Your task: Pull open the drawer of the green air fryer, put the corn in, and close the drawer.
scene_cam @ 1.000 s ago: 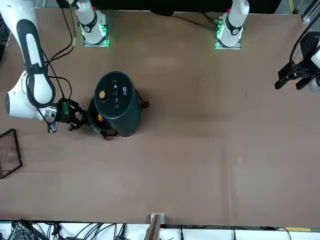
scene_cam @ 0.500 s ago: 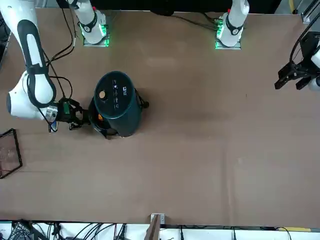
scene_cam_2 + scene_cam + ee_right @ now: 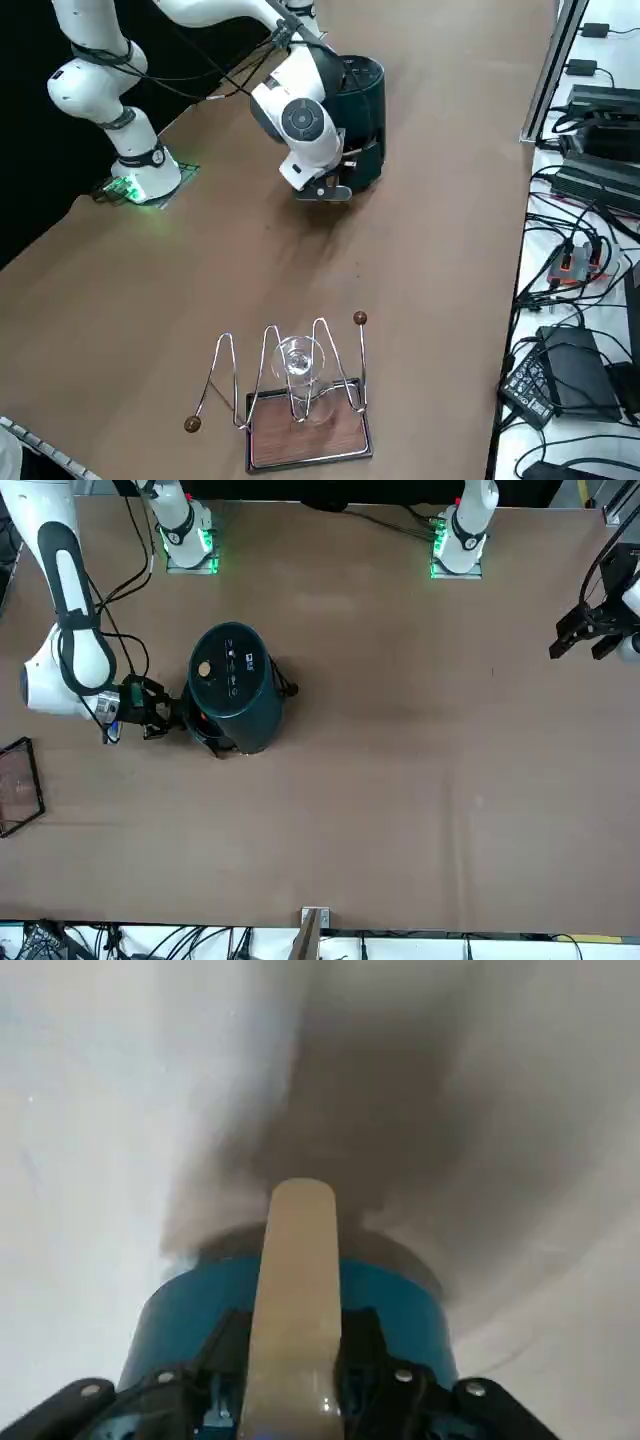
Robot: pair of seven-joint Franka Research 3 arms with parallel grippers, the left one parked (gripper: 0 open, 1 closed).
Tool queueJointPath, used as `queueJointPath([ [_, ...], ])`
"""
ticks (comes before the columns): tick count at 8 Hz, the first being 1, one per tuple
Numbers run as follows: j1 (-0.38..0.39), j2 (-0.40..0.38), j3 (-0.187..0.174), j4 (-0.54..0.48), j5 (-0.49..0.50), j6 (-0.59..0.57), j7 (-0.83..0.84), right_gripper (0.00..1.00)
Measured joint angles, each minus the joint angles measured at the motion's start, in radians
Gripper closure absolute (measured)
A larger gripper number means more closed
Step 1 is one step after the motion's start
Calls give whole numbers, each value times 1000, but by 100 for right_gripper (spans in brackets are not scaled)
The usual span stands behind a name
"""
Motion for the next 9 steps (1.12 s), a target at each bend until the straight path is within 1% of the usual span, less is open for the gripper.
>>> queueJointPath([
  [2, 10, 0, 0, -12, 26, 20, -32, 54],
  [6, 14, -2, 0, -25, 32, 35, -36, 54],
  [9, 23, -18, -2, -37, 32, 42, -36, 54],
])
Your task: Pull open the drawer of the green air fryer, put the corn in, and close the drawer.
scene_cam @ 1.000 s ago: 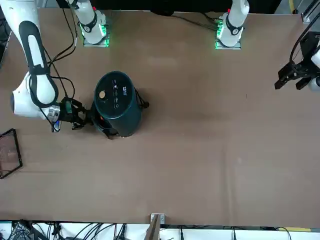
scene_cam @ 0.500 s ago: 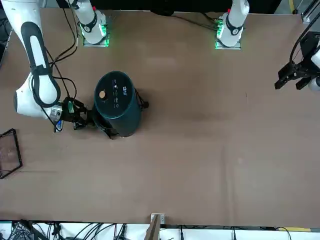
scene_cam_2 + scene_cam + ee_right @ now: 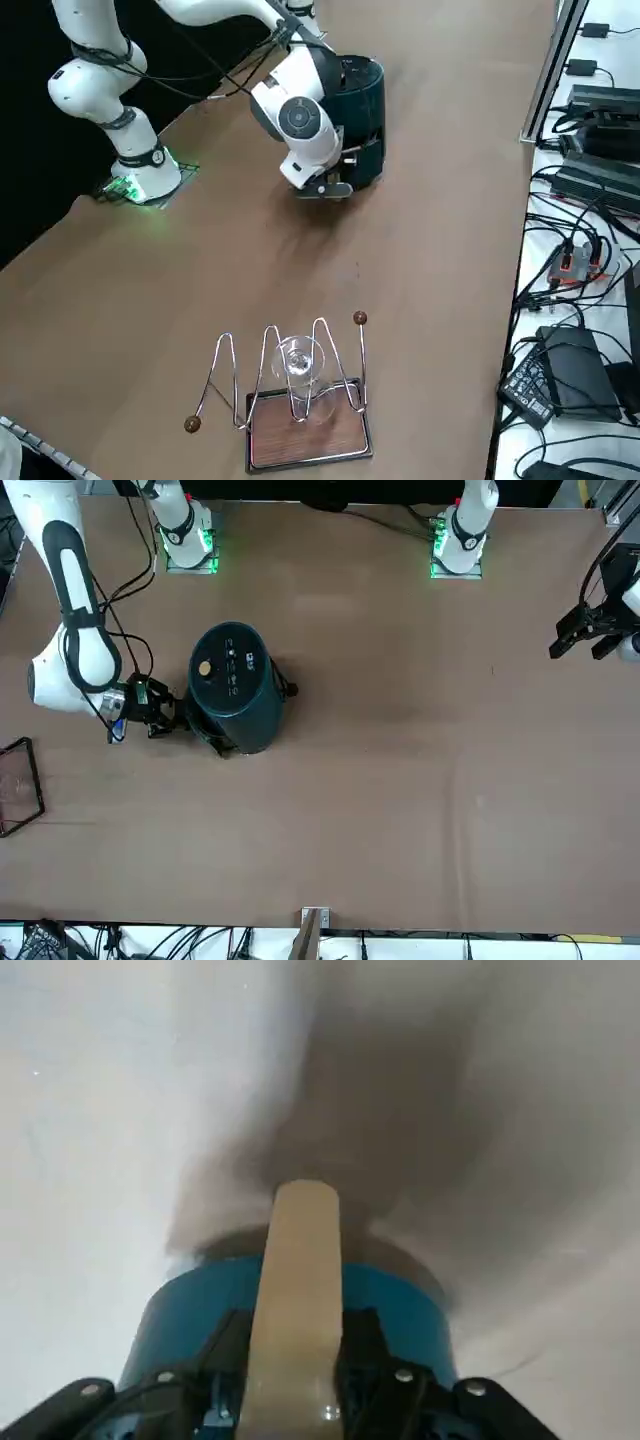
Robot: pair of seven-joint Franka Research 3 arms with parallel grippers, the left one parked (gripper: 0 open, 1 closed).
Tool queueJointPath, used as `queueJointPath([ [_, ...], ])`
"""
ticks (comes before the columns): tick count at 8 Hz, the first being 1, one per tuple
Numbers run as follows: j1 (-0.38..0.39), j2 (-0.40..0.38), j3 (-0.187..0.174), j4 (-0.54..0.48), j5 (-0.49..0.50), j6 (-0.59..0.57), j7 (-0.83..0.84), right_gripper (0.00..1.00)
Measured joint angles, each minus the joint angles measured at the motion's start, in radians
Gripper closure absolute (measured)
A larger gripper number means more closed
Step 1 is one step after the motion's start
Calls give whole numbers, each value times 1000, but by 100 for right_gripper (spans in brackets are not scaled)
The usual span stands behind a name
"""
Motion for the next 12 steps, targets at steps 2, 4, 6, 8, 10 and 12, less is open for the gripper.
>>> queueJointPath([
  [2, 8, -10, -3, -10, 0, 8, 0, 54],
  [4, 12, -17, -5, -16, 0, 12, 0, 54],
  [6, 12, -18, -5, -19, 0, 14, 6, 54],
  [8, 13, -19, -5, -23, 0, 15, 13, 54],
  [10, 14, -21, -5, -27, 1, 21, 14, 54],
  [12, 22, -22, -5, -33, 1, 43, 15, 54],
])
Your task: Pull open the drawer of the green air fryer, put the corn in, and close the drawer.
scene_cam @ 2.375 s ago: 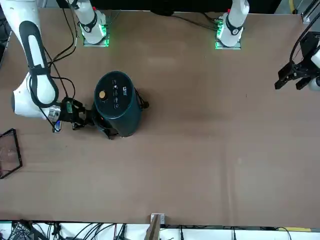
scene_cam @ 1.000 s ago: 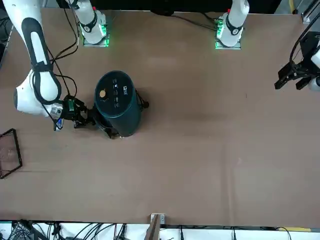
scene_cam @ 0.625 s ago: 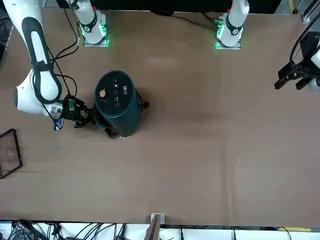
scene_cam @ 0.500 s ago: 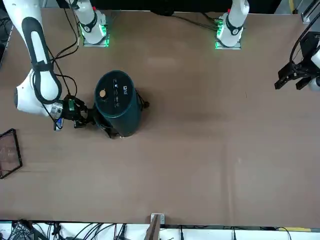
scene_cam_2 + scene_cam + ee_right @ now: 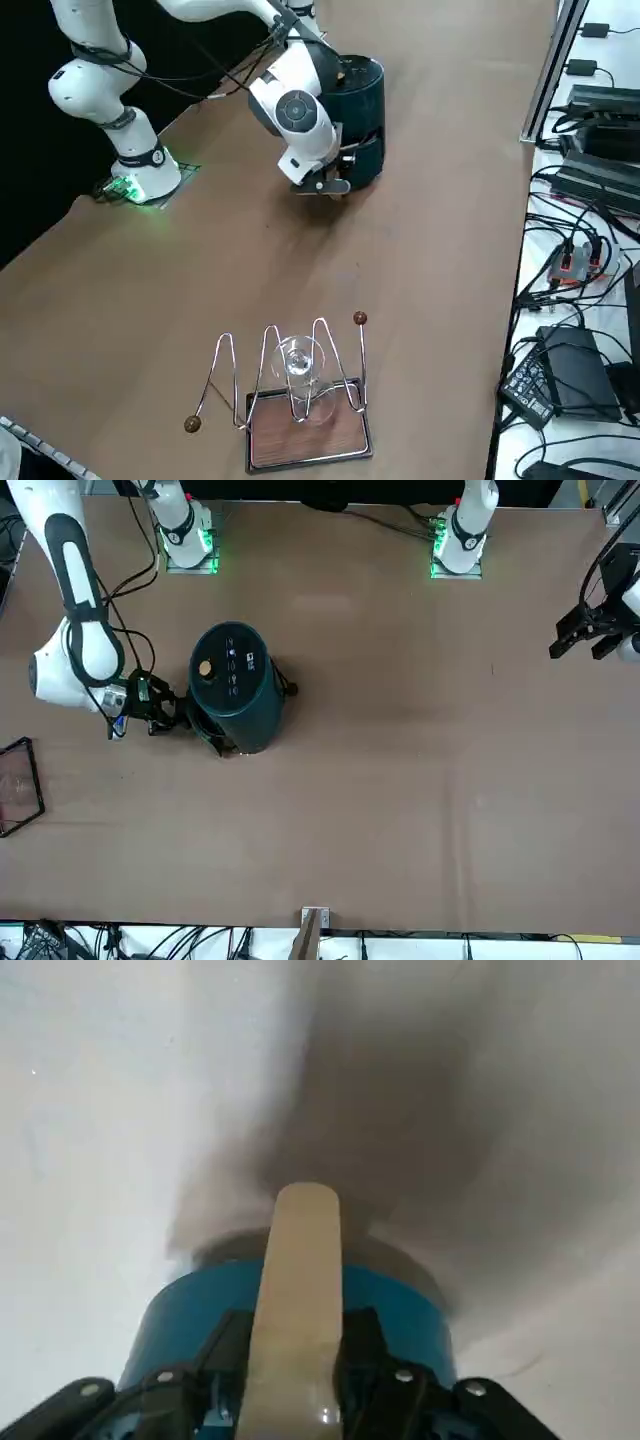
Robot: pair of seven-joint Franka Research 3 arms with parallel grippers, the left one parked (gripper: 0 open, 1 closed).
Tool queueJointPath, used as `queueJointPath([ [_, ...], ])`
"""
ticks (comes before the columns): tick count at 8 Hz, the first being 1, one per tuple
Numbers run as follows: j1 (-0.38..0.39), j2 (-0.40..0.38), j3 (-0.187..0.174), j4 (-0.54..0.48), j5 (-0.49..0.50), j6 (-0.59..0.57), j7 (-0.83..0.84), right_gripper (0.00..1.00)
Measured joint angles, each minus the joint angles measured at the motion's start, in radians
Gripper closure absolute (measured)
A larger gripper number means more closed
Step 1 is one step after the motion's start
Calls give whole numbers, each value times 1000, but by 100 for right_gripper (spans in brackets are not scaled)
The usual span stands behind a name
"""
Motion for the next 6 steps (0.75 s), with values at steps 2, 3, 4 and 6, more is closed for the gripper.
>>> queueJointPath([
  [2, 4, -6, -1, -8, 0, 12, 1, 54],
  [3, 5, -11, -1, -9, 0, 11, 2, 54],
  [4, 5, -13, -1, -10, 0, 11, 3, 54],
  [6, 7, -17, -3, -10, 0, 11, 3, 54],
])
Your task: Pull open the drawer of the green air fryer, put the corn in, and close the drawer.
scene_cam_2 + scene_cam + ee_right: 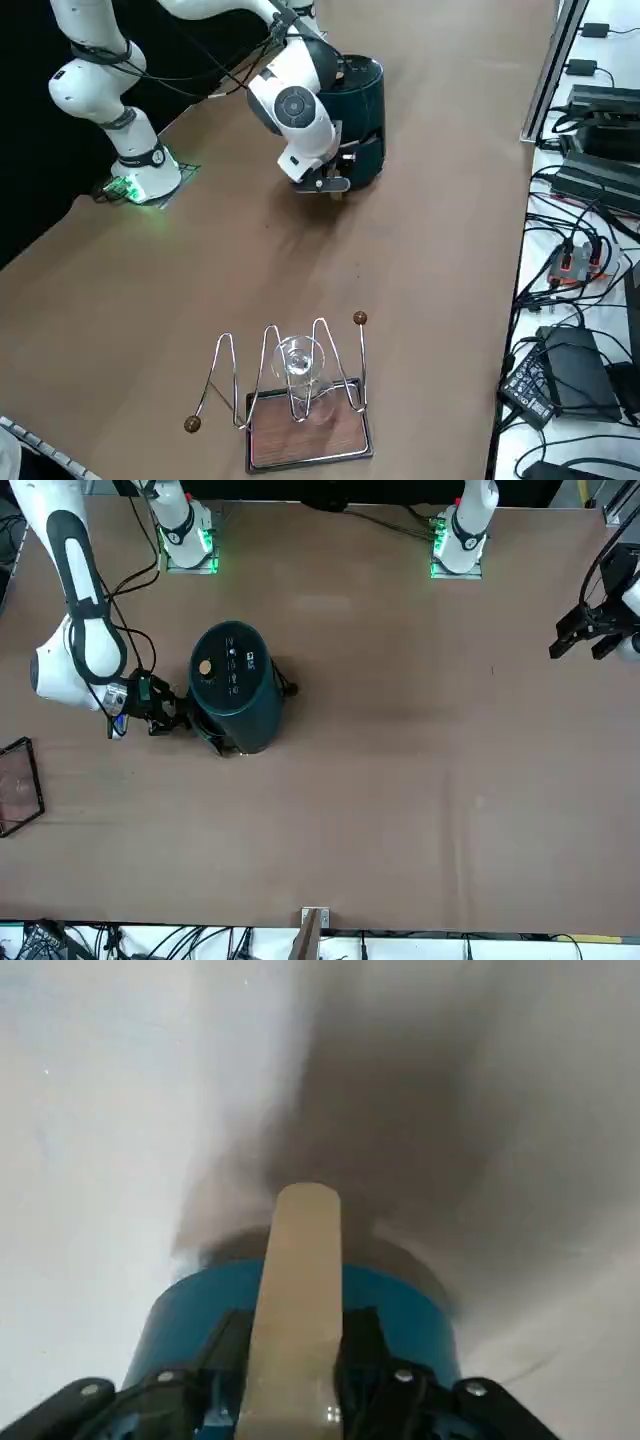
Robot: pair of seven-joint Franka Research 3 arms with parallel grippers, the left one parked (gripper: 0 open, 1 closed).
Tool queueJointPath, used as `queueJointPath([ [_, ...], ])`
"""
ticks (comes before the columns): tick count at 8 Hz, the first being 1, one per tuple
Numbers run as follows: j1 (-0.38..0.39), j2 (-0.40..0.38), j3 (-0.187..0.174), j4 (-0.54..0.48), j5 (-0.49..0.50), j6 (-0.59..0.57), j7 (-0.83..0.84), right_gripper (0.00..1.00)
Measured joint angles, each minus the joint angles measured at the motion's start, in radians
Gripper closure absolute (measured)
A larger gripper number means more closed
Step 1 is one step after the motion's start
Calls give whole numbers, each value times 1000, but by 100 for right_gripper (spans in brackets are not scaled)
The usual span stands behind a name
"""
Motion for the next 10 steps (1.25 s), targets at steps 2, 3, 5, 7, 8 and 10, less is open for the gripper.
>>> queueJointPath([
  [2, 1, -3, -1, -1, 0, -1, 0, 54],
  [3, 1, -4, -2, -1, 0, -1, 0, 54],
  [5, -2, -5, -6, -1, 0, -1, 0, 54],
  [7, -5, -6, -14, -1, 0, -1, -1, 54],
  [8, -6, -6, -15, -1, 0, 0, -1, 54],
  [10, -4, -6, -14, -1, 0, 0, -1, 54],
])
